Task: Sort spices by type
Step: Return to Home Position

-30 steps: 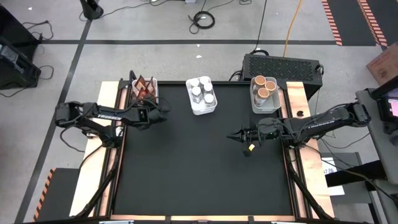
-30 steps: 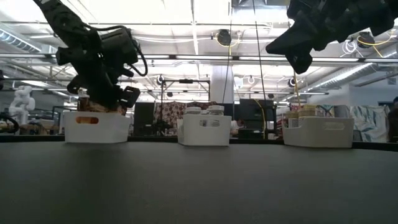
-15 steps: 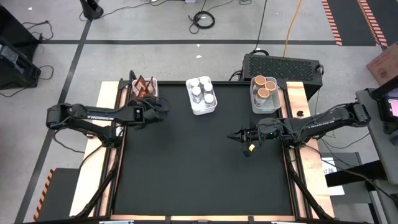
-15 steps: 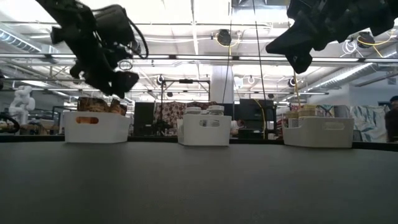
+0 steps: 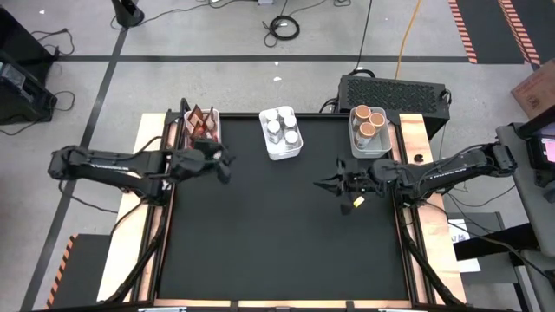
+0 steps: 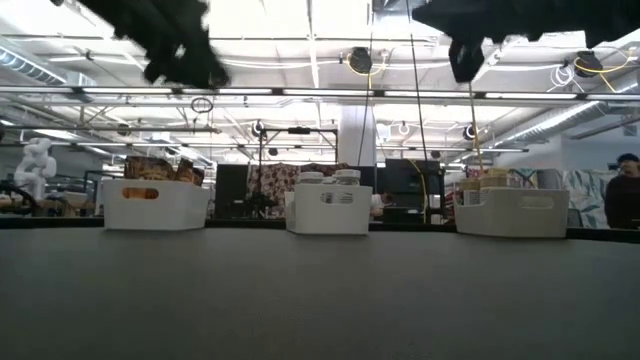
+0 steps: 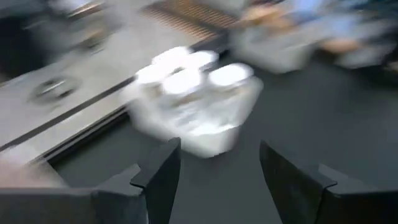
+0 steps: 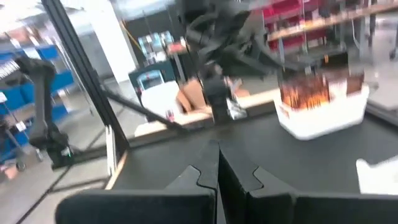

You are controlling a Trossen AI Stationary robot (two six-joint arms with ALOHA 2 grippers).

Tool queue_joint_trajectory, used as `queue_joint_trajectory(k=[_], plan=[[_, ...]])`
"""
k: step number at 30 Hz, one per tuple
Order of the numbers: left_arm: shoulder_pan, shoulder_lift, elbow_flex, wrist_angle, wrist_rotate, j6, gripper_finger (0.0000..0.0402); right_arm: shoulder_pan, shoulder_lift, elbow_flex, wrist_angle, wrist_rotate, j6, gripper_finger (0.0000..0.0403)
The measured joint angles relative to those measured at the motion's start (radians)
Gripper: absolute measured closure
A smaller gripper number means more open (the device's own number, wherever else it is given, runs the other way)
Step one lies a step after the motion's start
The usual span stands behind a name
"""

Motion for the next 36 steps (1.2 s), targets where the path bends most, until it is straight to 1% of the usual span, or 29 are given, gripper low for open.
queue_joint_trajectory(k=[3,6,10,13,16,18,22,26,28,30,33,36], plan=[[-0.075,-0.008,0.0,0.18,0.097,0.091,0.0181,-0.001,0.0,0.0,0.063,0.004,-0.028,0.0403],[-0.144,-0.011,0.001,0.291,0.134,0.142,0.0181,-0.001,0.0,0.0,0.072,0.004,-0.048,0.0403],[-0.24,-0.013,-0.006,0.349,0.138,0.213,0.0181,-0.001,-0.013,0.0,0.011,-0.017,-0.072,0.0403],[-0.311,-0.033,-0.053,0.41,0.112,0.231,0.0181,-0.002,-0.04,0.0,-0.052,-0.027,-0.08,0.0403],[-0.363,-0.083,-0.104,0.429,0.073,0.238,0.0181,-0.002,-0.086,0.0,-0.121,-0.027,-0.084,0.0403],[-0.381,-0.127,-0.138,0.435,0.072,0.24,0.0181,-0.002,-0.118,0.0,-0.165,-0.024,-0.089,0.0403],[-0.396,-0.232,-0.213,0.435,0.074,0.251,0.0181,-0.002,-0.169,-0.002,-0.247,-0.022,-0.102,0.0403],[-0.392,-0.355,-0.296,0.44,0.075,0.268,0.0181,-0.003,-0.202,-0.059,-0.228,-0.018,-0.09,0.0403],[-0.385,-0.418,-0.337,0.439,0.079,0.273,0.0181,-0.002,-0.218,-0.105,-0.192,-0.001,-0.075,0.0403],[-0.376,-0.478,-0.376,0.444,0.104,0.284,0.0181,-0.007,-0.232,-0.159,-0.132,0.011,-0.056,0.0403],[-0.349,-0.551,-0.425,0.454,0.147,0.308,0.0181,-0.03,-0.25,-0.232,-0.033,0.006,-0.028,0.0403],[-0.312,-0.61,-0.473,0.455,0.179,0.312,0.0181,-0.054,-0.259,-0.293,0.011,0.005,0.01,0.0403]])
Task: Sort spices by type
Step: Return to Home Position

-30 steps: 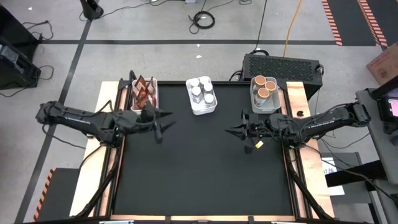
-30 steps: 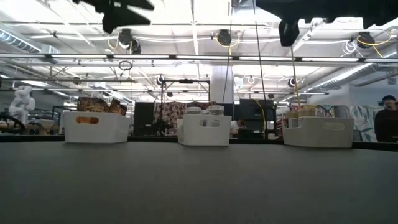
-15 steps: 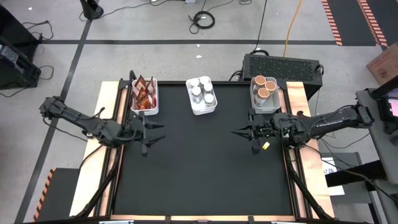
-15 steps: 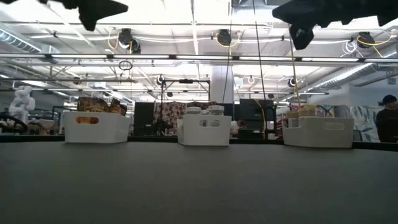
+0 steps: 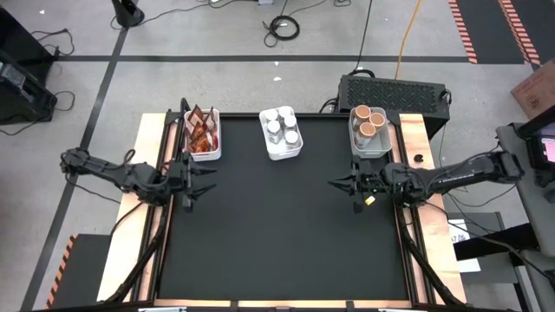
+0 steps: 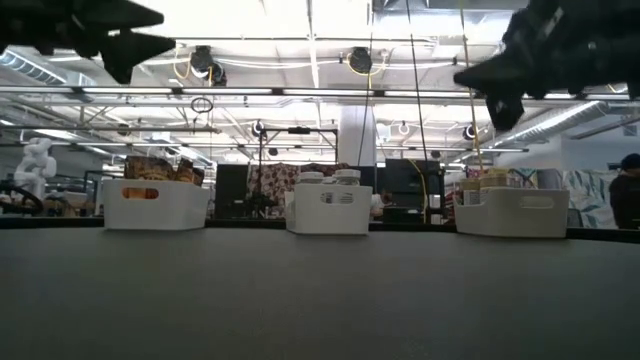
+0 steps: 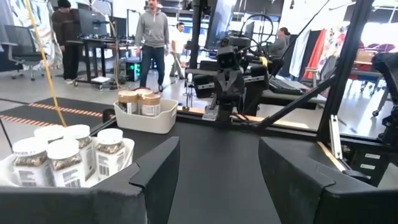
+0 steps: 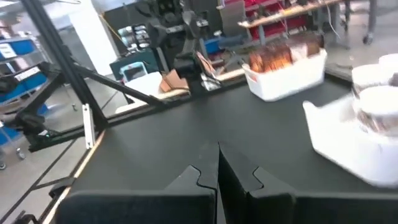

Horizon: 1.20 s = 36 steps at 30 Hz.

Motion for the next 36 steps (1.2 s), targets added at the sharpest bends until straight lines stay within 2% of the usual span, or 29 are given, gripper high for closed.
queue_joint_trajectory(k=[7,12,17,21,30,36], plan=[[0.103,-0.089,-0.05,-0.008,0.098,-0.003,0.0181,-0.061,-0.029,-0.079,0.004,-0.055,0.039,0.0403],[0.174,-0.134,-0.051,-0.08,0.153,-0.031,0.0181,-0.114,-0.087,-0.135,0.003,-0.056,0.038,0.0403],[0.206,-0.165,-0.051,-0.126,0.195,-0.056,0.0181,-0.159,-0.145,-0.194,-0.011,-0.058,0.058,0.0403],[0.208,-0.181,-0.051,-0.129,0.211,-0.055,0.0181,-0.175,-0.174,-0.191,-0.071,-0.086,0.053,0.0403],[0.208,-0.183,-0.207,0.083,0.319,-0.081,0.0181,-0.203,-0.207,-0.191,-0.152,-0.111,0.023,0.0403],[0.209,-0.181,-0.218,0.098,0.464,-0.08,0.0181,-0.204,-0.208,-0.19,-0.168,-0.111,-0.006,0.0403]])
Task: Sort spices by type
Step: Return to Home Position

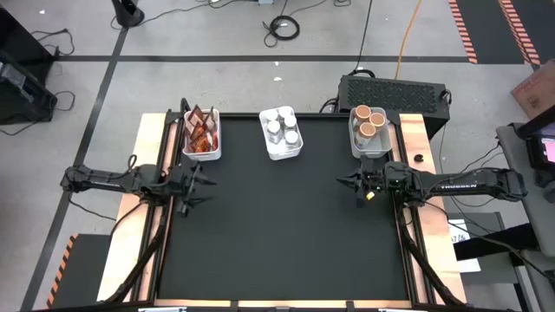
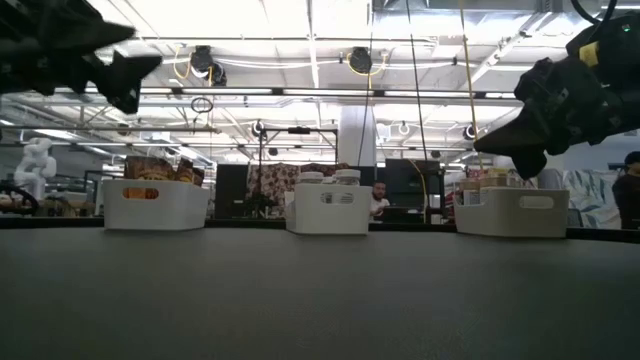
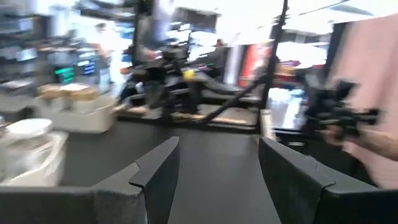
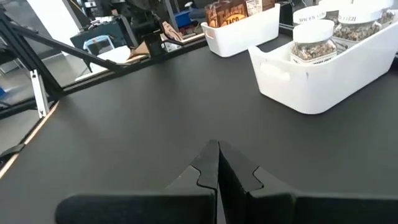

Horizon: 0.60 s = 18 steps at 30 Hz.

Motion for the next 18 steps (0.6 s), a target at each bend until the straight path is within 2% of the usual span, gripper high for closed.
queue_joint_trajectory(k=[2,5,14,18], plan=[[0.0,0.0,0.0,0.018,0.069,0.011,0.0181,0.0,0.0,0.0,-0.001,0.0,-0.017,0.0403],[0.0,0.0,0.0,-0.012,0.083,0.026,0.0181,0.0,0.0,0.0,-0.011,0.0,-0.047,0.0403],[0.0,0.0,-0.001,-0.167,-0.141,0.031,0.0181,0.0,0.002,0.0,-0.075,0.0,-0.061,0.0403],[0.0,0.0,-0.001,-0.181,-0.199,0.026,0.0181,0.0,0.002,0.0,-0.097,0.0,-0.061,0.0403]])
